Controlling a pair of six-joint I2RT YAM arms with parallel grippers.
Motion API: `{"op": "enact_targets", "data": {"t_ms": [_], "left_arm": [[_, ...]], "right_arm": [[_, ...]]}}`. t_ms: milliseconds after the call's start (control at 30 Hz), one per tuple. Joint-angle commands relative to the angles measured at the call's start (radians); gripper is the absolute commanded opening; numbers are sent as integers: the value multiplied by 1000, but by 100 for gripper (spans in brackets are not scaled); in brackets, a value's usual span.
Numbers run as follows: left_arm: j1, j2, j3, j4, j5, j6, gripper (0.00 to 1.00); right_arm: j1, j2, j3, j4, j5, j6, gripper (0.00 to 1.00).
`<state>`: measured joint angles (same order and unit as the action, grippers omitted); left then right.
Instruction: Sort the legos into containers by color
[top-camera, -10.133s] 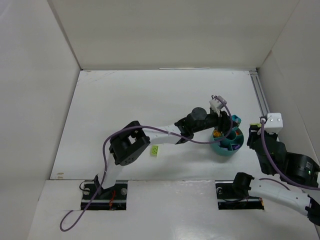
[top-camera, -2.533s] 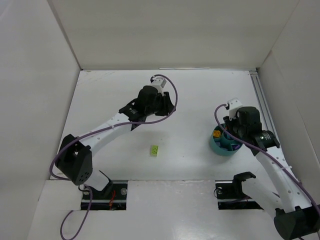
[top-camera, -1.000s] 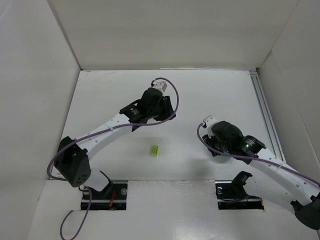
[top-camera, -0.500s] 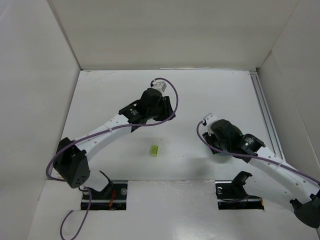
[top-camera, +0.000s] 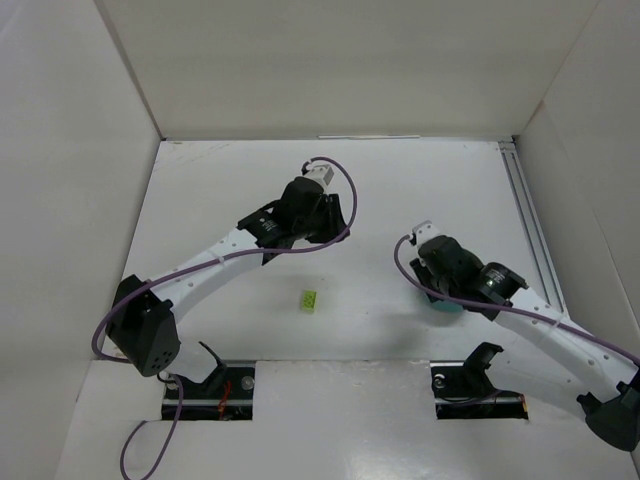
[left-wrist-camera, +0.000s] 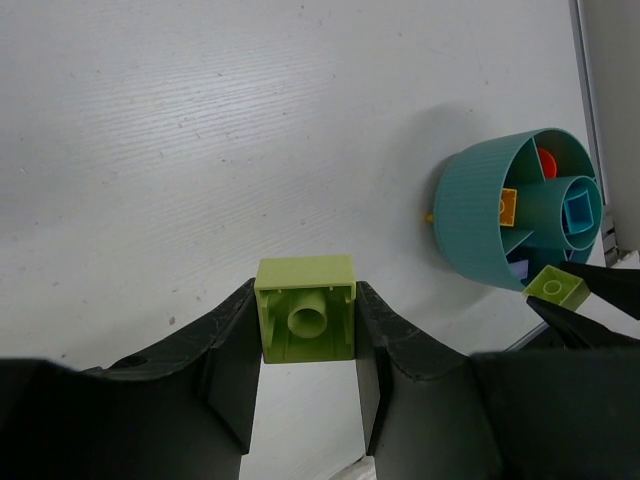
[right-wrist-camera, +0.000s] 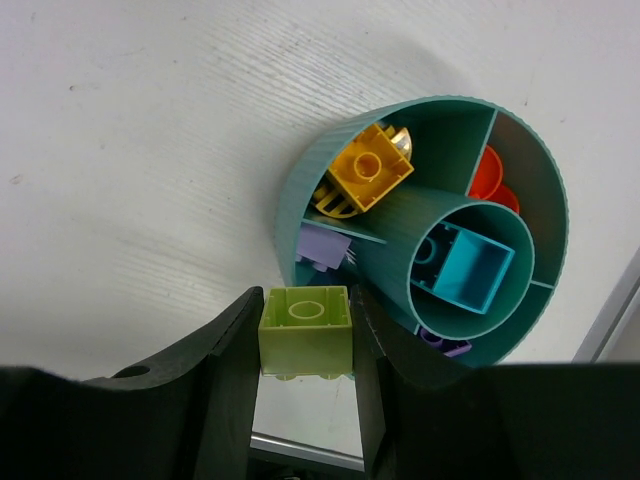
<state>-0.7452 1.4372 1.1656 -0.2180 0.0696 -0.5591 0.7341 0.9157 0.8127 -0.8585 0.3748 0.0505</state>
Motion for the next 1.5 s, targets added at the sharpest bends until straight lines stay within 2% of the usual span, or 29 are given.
{"op": "enact_targets", "data": {"t_ms": [0, 67, 567, 800, 900, 933, 1033, 1133, 1367, 1467], "left_arm": [[-5, -31, 12, 2, -2, 33, 0], [-5, -18, 23, 2, -2, 44, 0], [-5, 20, 63, 2, 25, 64, 0], [-5, 20, 72, -7, 35, 64, 0], [-5, 20, 72, -7, 35, 64, 0], [-5, 20, 72, -7, 35, 64, 0], [-5, 20, 72, -7, 35, 64, 0], [-5, 11, 72, -7, 35, 64, 0], [-5, 2, 72, -7, 44, 64, 0], [-5, 2, 72, -7, 44, 64, 0]], "right_arm": [[-12, -15, 49, -17, 50, 35, 13], [-21, -15, 39, -27, 59, 46, 16], [-96, -15, 48, -8, 115, 37, 22], [-107, -15, 26, -8, 105, 37, 31], [-107, -24, 26, -8, 96, 37, 41], [-107, -24, 26, -8, 87, 37, 47], [-107, -24, 26, -8, 78, 37, 56], [-107, -35, 26, -8, 78, 37, 70], [-107, -55, 36, -17, 69, 37, 74], [-107, -64, 46, -17, 69, 37, 79]]}}
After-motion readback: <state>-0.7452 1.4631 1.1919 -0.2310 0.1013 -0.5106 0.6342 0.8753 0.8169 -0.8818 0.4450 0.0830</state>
